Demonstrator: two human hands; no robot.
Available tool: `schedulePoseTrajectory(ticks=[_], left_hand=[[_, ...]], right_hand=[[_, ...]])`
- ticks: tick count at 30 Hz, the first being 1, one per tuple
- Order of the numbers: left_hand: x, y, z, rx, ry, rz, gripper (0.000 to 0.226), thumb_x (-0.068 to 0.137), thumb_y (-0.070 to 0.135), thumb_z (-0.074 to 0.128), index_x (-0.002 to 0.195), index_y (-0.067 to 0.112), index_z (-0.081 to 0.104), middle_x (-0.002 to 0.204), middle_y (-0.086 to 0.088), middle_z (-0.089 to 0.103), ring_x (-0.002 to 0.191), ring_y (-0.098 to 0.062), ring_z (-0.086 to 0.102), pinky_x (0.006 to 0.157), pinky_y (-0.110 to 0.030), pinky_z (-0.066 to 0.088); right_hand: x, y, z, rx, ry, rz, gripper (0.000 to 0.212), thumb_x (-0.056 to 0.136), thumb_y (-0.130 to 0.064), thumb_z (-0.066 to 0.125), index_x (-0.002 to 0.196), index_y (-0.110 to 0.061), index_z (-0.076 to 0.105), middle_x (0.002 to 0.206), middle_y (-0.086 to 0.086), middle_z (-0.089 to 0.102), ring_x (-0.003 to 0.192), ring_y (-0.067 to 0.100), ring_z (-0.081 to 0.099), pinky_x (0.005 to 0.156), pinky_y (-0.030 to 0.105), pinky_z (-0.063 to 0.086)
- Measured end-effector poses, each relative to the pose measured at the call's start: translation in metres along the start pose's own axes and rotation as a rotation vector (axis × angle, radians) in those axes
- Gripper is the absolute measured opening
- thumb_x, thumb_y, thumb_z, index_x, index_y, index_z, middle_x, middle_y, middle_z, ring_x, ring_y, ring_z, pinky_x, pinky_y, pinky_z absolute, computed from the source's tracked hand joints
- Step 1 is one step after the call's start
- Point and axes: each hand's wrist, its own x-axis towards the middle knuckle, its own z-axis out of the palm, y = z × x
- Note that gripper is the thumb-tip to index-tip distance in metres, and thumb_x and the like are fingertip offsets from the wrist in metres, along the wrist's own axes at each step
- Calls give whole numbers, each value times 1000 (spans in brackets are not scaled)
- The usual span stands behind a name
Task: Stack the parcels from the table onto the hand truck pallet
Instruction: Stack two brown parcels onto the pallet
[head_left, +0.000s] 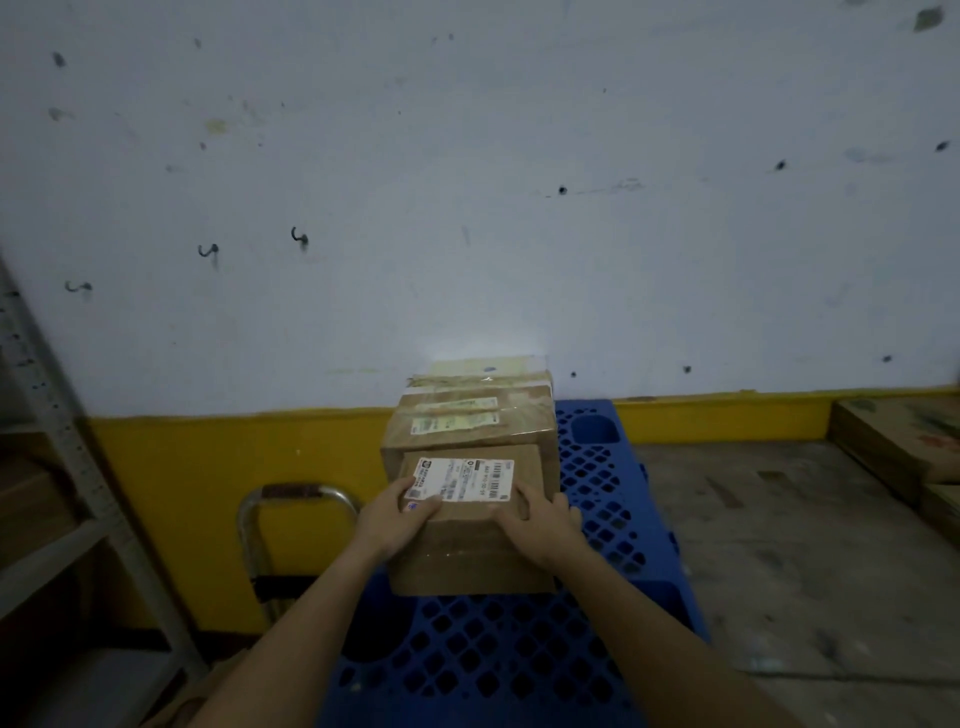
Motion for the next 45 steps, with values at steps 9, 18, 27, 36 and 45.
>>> schedulePoseTrajectory(ticks=[9,18,27,36,45], left_hand=[[4,-1,1,65,-20,39,62,87,42,59,140,16,40,145,-10,43,125,-27,48,96,-33,41],[-2,-1,-7,134,-16,73,51,95,45,41,137,16,45,142,-11,47,128,-29,44,102,-37,36],[-20,24,-39,87,202,246,39,98,30,40,128,8,53,122,-21,60,110,-36,56,80,-34,41],[-51,90,9,75,140,355,39,97,24,43,134,12,47,132,-18,54,117,-33,53,92,-42,45],[-124,208,141,3,-110,525,47,100,24,40,143,9,33,109,-6,57,88,-16,56,85,-38,42]], right_hand=[[1,2,3,0,22,-1,68,89,-60,42,147,-38,13,154,12,15,140,38,7,110,48,21],[2,2,3,-15,24,8,63,92,-58,35,148,-36,14,155,10,21,141,37,13,113,50,11],[-31,2,-25,-24,212,-15,61,94,-55,35,148,-29,23,154,9,24,142,35,17,115,50,12],[-104,49,-65,-57,247,-75,58,98,-43,38,149,-22,20,155,7,24,143,27,19,115,48,17],[-185,172,-179,-57,355,67,60,95,-47,40,148,-24,23,152,16,26,142,32,19,114,42,23]])
